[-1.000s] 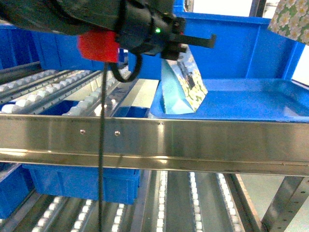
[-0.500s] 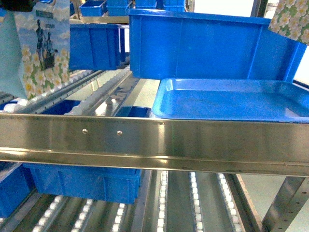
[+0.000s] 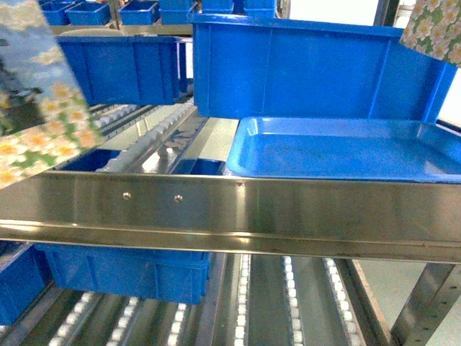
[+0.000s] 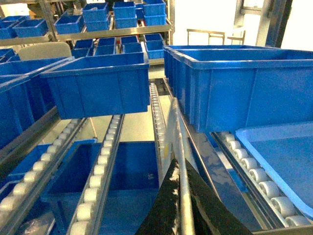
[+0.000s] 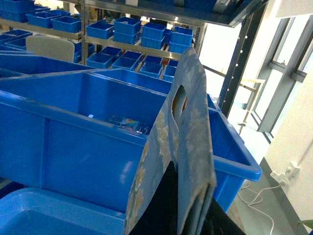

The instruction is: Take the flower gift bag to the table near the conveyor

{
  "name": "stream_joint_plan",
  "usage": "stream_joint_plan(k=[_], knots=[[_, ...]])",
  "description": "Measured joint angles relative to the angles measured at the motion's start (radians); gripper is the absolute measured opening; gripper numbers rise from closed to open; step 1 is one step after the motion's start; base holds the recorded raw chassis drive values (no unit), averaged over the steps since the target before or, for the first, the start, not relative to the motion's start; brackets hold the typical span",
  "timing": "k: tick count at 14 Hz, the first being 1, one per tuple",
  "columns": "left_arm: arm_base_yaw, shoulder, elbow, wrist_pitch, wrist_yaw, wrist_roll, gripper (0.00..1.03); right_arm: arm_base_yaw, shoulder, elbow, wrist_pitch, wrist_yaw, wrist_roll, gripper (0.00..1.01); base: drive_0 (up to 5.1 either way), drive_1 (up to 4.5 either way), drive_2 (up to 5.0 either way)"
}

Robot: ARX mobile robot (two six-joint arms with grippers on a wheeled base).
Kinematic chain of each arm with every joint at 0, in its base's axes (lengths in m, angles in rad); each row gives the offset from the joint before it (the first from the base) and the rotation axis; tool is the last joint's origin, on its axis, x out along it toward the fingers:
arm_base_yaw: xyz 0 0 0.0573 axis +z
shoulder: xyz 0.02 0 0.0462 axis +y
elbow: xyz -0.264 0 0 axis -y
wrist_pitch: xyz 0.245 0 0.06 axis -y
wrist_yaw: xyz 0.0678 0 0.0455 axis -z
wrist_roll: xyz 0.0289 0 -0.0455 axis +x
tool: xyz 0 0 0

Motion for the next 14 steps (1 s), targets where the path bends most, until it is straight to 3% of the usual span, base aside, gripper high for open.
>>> stream_joint_plan(k=[5,10,14], knots=[[0.094,-0.141,-0.036,-0.073,0.02,0.018,0.02,0.0,0.0,0.0,0.0,0.0,0.0,0.02,0.0,0.0,0.0],[0.098,-0.138,-0.039,-0.078,0.003,0.04,0.02,-0.001,0.0,0.0,-0.003,0.0,0.0,0.02,0.0,0.0,0.0],[0.096,-0.141,-0.04,-0.074,0.008,0.04,0.02,-0.001,0.0,0.0,-0.001,0.0,0.0,0.02,-3.5,-1.57,4.8]])
